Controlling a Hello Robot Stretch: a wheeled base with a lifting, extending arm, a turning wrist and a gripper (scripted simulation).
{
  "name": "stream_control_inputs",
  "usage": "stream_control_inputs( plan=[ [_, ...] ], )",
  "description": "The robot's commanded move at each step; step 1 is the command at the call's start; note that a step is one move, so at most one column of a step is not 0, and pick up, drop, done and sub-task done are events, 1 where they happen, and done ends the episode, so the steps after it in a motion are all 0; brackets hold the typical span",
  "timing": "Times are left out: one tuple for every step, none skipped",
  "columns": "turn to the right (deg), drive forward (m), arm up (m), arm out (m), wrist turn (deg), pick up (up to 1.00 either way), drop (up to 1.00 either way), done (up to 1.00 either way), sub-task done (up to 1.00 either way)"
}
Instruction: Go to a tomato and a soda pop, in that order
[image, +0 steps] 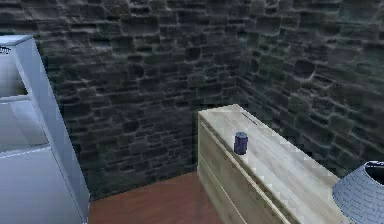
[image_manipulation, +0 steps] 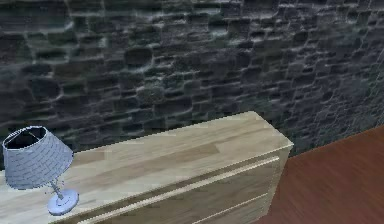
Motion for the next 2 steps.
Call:
stream_control_inputs(
  plan=[
    [15.0, 0.0, 0.0, 0.0, 0.0, 0.0, 0.0, 0.0, 0.0],
    [0.0, 0.0, 0.0, 0.0, 0.0, 0.0, 0.0, 1.0, 0.0]
  ],
)
